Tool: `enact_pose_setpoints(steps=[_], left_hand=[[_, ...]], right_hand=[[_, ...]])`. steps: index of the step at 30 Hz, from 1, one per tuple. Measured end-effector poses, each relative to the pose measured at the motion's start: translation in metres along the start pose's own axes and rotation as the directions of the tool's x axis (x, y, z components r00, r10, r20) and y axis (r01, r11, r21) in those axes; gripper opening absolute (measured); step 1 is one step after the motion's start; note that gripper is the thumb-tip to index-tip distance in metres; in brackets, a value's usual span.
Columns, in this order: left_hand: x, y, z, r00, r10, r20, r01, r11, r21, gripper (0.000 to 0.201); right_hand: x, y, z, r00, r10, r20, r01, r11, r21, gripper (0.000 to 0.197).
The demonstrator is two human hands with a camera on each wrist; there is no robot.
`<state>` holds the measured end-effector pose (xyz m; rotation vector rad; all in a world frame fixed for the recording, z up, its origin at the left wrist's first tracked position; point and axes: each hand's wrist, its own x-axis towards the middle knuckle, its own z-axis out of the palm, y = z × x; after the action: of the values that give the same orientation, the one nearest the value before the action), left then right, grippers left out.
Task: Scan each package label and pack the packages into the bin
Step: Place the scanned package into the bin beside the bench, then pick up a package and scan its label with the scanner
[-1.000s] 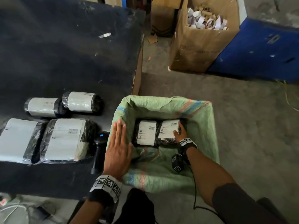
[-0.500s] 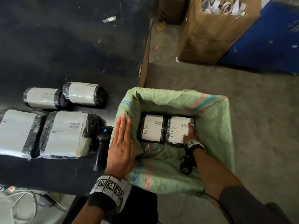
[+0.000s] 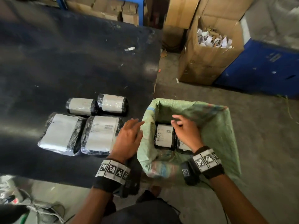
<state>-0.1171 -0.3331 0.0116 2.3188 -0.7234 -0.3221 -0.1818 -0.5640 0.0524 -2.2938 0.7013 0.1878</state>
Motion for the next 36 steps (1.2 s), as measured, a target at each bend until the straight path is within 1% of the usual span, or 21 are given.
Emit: enact_pose_setpoints(steps=[3,6,8,10,12,14,16,19,23,26,28,31,33,36], left_hand=[[-0.016,-0.039,-0.045,0.995,-0.013,-0.1,0.016,1.0,0.025,0.056],[-0.04,-0.097,-0.079,0.982,-0.077,-0.173,0.093,0.992,0.085,0.057],[-0.058,-0.137,-0.097,0.969,-0.141,-0.205,0.17,0.977,0.129,0.059],[-0.077,-0.175,-0.113,0.947,-0.228,-0.224,0.265,0.953,0.148,0.06],[-0.093,-0.206,-0.125,0.925,-0.301,-0.233,0.339,0.929,0.145,0.063],[-0.105,-0.231,-0.136,0.916,-0.338,-0.215,0.369,0.921,0.124,0.073],[-0.11,-0.25,-0.145,0.911,-0.364,-0.192,0.385,0.919,0.088,0.079],[-0.11,-0.273,-0.153,0.914,-0.373,-0.156,0.385,0.921,0.056,0.084],[-0.109,-0.294,-0.164,0.927,-0.374,-0.032,0.372,0.926,-0.06,0.087],[-0.108,-0.297,-0.171,0.936,-0.351,-0.012,0.343,0.922,-0.178,0.085],[-0.108,-0.298,-0.172,0.937,-0.35,-0.02,0.336,0.915,-0.224,0.084],[-0.107,-0.298,-0.172,0.937,-0.349,-0.023,0.328,0.899,-0.289,0.081],[-0.107,-0.297,-0.171,0.935,-0.356,-0.015,0.332,0.887,-0.321,0.079],[-0.109,-0.293,-0.17,0.94,-0.338,-0.033,0.305,0.882,-0.359,0.077]], right_hand=[[-0.032,-0.049,0.033,0.995,-0.103,0.016,0.101,0.987,0.128,0.035],[-0.044,-0.08,0.081,0.989,-0.097,0.114,0.082,0.988,0.134,0.041],[-0.044,-0.09,0.114,0.982,-0.035,0.188,0.016,0.995,0.099,0.05],[-0.045,-0.095,0.144,0.975,0.065,0.215,-0.084,0.993,0.079,0.059],[-0.045,-0.094,0.168,0.967,0.142,0.211,-0.161,0.984,0.077,0.065],[-0.045,-0.094,0.189,0.963,0.199,0.184,-0.219,0.971,0.094,0.067],[-0.044,-0.093,0.206,0.96,0.245,0.135,-0.262,0.956,0.132,0.067],[-0.038,-0.089,0.228,0.955,0.292,0.056,-0.297,0.937,0.181,0.064],[-0.026,-0.088,0.253,0.942,0.334,-0.033,-0.297,0.876,0.38,0.055],[-0.021,-0.091,0.265,0.925,0.358,-0.124,-0.251,0.824,0.507,0.047],[-0.022,-0.095,0.268,0.916,0.375,-0.145,-0.238,0.795,0.558,0.045],[-0.024,-0.097,0.271,0.908,0.398,-0.132,-0.253,0.771,0.584,0.046],[-0.024,-0.095,0.274,0.904,0.405,-0.136,-0.265,0.781,0.565,0.046],[-0.027,-0.098,0.273,0.901,0.411,-0.14,-0.279,0.794,0.54,0.047]])
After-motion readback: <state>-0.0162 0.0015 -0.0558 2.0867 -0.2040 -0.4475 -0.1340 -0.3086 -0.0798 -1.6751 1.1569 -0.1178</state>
